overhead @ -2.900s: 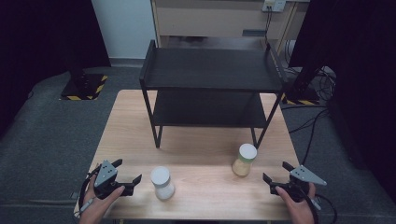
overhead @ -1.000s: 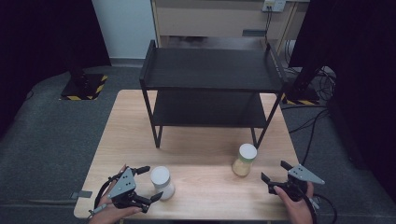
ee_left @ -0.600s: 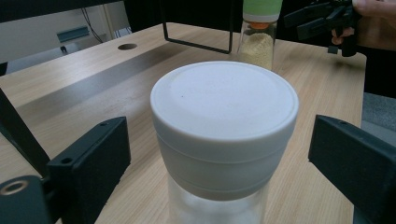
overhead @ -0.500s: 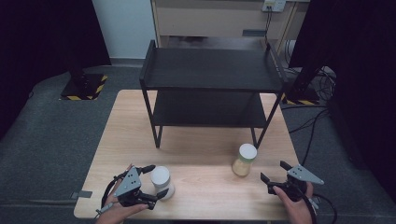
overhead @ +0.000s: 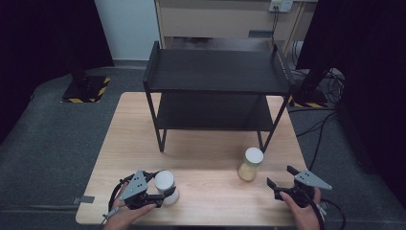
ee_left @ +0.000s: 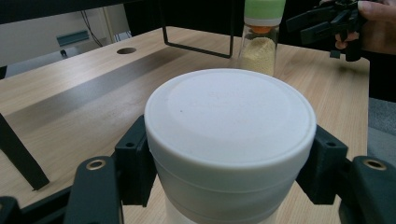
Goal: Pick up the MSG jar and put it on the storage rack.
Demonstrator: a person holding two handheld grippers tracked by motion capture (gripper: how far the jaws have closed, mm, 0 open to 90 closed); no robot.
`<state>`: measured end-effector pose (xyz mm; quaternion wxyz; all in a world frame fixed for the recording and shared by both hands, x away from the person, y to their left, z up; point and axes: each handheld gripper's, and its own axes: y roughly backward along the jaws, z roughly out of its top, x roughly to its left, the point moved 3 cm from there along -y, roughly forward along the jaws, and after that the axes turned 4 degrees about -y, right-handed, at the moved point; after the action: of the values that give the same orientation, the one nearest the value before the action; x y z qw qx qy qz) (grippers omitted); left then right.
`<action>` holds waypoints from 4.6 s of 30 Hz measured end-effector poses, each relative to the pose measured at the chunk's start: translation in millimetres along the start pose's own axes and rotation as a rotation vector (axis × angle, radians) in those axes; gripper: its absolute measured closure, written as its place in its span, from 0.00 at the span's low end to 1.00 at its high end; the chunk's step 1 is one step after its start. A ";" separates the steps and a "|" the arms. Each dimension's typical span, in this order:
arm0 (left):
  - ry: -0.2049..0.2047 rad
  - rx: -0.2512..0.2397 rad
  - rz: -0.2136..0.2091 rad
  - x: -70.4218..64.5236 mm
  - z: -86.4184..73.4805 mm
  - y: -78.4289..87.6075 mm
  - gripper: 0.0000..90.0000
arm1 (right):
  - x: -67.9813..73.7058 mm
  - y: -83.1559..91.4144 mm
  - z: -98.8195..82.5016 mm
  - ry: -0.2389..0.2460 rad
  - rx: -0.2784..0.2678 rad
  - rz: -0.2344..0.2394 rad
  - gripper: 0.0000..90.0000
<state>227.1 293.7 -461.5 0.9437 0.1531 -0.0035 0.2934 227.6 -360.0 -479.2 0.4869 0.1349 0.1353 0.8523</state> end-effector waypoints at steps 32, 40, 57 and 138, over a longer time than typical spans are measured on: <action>-0.005 -0.003 -0.032 1.1 19.4 8.3 0.36 | -1.5 2.5 -1.2 -0.010 0.003 -0.008 0.03; -0.008 0.001 -0.036 1.4 28.4 9.6 0.36 | -1.2 1.2 -1.0 -0.014 0.006 -0.008 0.03; 0.002 0.005 -0.044 3.5 38.8 13.5 0.36 | -1.7 3.0 -0.7 -0.014 0.008 -0.016 0.03; -0.116 0.010 -0.212 45.1 220.1 -0.8 0.36 | -1.5 6.7 -0.1 -0.033 0.002 -0.020 0.02</action>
<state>283.2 254.0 -247.6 0.9668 0.1739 -0.0405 0.1826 223.0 -364.6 -477.1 0.4976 0.1478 0.1295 0.8448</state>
